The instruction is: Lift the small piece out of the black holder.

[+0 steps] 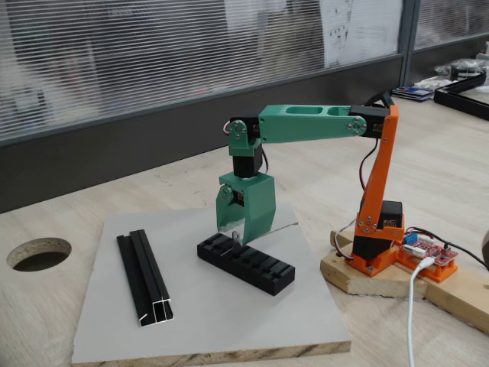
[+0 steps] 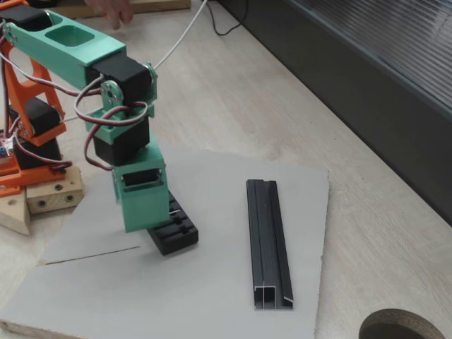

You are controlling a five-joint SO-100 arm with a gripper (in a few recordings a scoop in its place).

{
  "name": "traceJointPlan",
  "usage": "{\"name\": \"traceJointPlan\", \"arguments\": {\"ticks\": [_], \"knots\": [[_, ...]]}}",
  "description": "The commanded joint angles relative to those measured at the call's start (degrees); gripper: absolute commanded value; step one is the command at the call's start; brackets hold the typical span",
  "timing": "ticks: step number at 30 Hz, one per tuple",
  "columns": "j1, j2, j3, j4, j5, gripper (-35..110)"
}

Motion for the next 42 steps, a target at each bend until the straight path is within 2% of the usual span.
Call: {"name": "traceJointPlan", "arguments": {"ticks": [1,42], "knots": [[1.05,2.72,-0.18,0.26,-0.26,47],[1.32,-0.26,0.0,-2.81,-0.53,47]]}}
